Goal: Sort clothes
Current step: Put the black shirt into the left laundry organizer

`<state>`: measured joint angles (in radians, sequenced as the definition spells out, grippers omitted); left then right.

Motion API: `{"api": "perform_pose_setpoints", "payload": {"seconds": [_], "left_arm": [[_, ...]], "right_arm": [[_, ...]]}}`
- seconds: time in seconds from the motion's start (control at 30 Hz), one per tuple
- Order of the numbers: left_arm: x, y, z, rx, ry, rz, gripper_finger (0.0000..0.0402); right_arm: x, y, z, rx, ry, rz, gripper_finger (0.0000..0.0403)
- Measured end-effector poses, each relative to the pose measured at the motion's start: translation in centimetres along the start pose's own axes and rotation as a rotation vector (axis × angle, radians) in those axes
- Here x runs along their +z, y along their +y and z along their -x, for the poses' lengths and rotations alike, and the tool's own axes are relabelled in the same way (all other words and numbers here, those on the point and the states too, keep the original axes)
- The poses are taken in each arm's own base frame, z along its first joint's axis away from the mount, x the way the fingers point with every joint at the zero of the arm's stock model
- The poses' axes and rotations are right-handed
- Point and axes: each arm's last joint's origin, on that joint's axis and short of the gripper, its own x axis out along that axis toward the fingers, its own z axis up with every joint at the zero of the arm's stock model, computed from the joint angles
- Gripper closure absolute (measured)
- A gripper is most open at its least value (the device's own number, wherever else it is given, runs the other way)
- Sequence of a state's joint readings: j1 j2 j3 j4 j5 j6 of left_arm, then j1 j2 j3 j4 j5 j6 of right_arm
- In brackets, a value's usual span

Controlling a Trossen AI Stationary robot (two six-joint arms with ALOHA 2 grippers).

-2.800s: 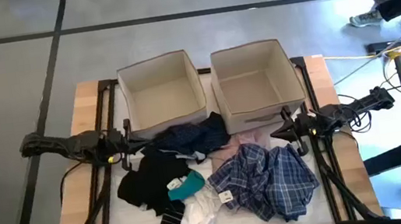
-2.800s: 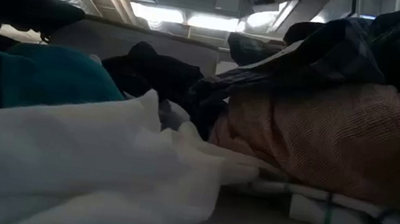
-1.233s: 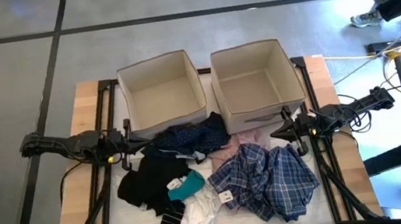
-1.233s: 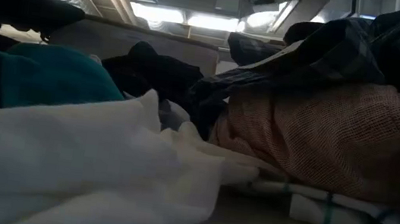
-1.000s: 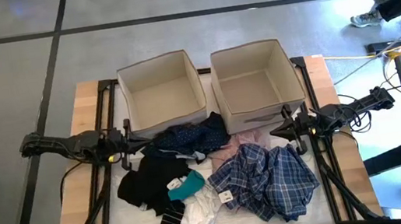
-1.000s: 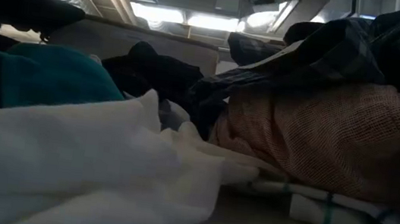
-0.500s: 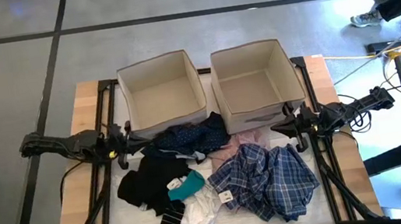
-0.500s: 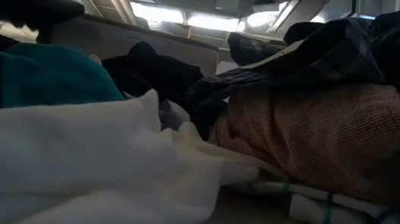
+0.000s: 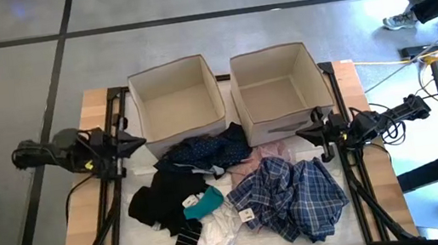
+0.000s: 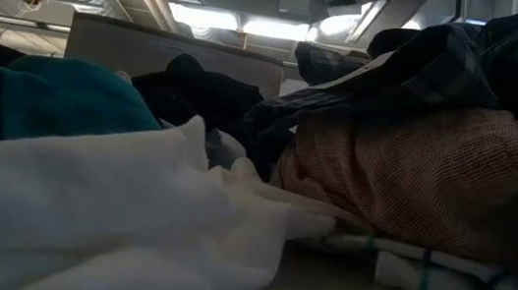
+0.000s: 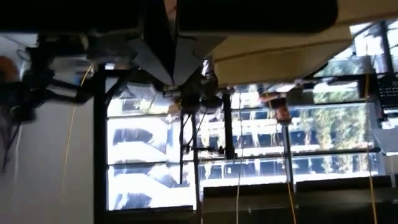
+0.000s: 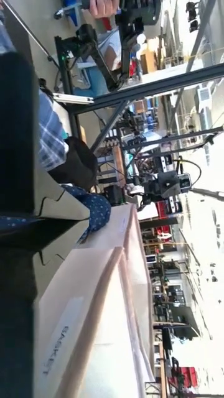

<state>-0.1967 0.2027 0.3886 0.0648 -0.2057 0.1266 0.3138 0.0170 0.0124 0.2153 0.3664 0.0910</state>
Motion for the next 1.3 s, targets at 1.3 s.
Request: {"api": "perform_pose_setpoints", "payload": {"seconds": [1.3], "left_arm": [[-2.3, -6.5, -20.0, 0.004, 1.043, -0.11, 0.0327]], "right_arm": [[0.0, 0.1, 0.0, 0.045, 0.003, 0.045, 0.0391]]}}
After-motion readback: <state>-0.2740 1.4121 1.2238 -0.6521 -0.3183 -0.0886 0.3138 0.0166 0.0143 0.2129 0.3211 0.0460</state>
